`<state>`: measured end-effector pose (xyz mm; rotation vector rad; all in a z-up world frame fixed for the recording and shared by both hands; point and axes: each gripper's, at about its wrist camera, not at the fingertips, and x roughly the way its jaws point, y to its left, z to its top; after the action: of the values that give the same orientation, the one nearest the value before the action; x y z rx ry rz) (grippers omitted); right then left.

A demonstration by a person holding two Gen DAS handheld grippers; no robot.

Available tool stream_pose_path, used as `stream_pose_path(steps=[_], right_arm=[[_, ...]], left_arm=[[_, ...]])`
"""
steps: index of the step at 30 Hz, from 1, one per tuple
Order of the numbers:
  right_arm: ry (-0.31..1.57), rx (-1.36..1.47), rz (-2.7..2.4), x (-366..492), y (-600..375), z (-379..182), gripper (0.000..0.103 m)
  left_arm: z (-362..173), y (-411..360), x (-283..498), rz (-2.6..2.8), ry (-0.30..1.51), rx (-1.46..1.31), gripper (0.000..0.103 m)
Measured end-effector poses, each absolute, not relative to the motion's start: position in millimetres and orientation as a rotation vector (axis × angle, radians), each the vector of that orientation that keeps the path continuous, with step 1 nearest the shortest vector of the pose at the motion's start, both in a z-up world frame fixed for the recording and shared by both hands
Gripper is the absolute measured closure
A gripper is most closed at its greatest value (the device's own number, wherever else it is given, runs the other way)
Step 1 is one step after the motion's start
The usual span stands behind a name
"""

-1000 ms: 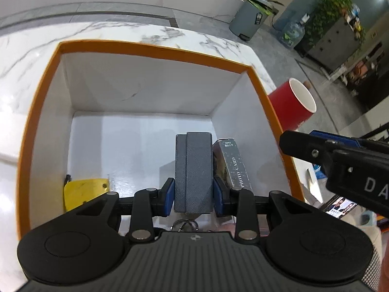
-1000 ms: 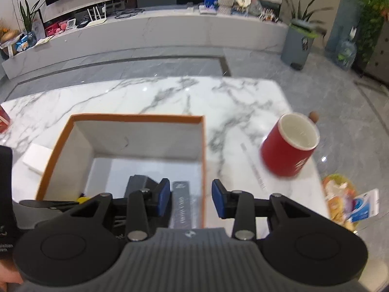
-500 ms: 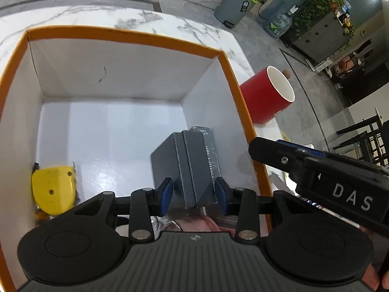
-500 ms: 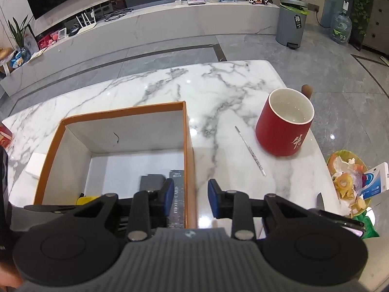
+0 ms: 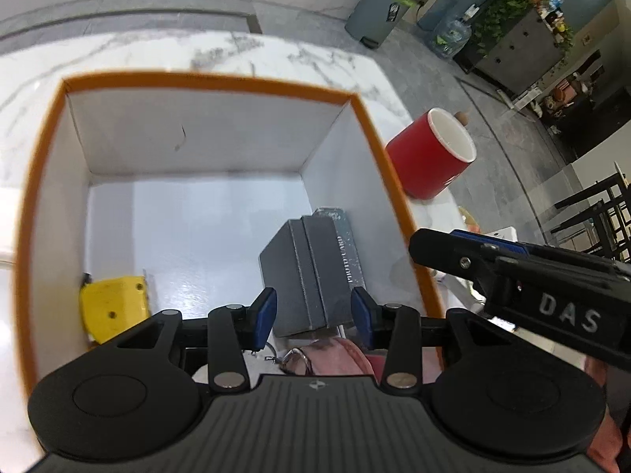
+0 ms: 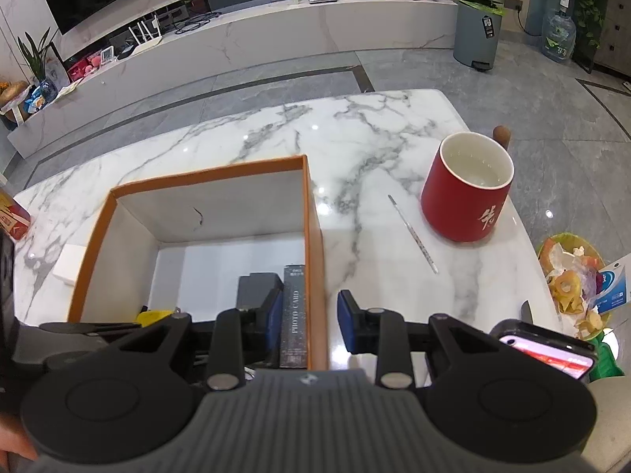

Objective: Organize objects
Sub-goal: 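Lower both items into the box and open both tools, then grasp the small cardboard box with the left tool while the right tool grasps the white box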

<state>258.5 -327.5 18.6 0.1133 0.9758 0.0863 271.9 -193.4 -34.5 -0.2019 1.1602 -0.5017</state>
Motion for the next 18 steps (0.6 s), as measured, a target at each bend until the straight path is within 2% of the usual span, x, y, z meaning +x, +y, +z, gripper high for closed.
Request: stream_pose_path(steps=[11,18], right_arm=[[0.854,0.075,0.245,228.9,-280.9,64.2,0.07],[0.834,0.008,0.415,217.7,-212.7,72.7,0.07]], left_arm=[[40.3,-118.8,228.3,-0.516,0.98,-0.099,0.055],[56.4,-35.1,209.5,-0.402,0.95,0.002,0.055]])
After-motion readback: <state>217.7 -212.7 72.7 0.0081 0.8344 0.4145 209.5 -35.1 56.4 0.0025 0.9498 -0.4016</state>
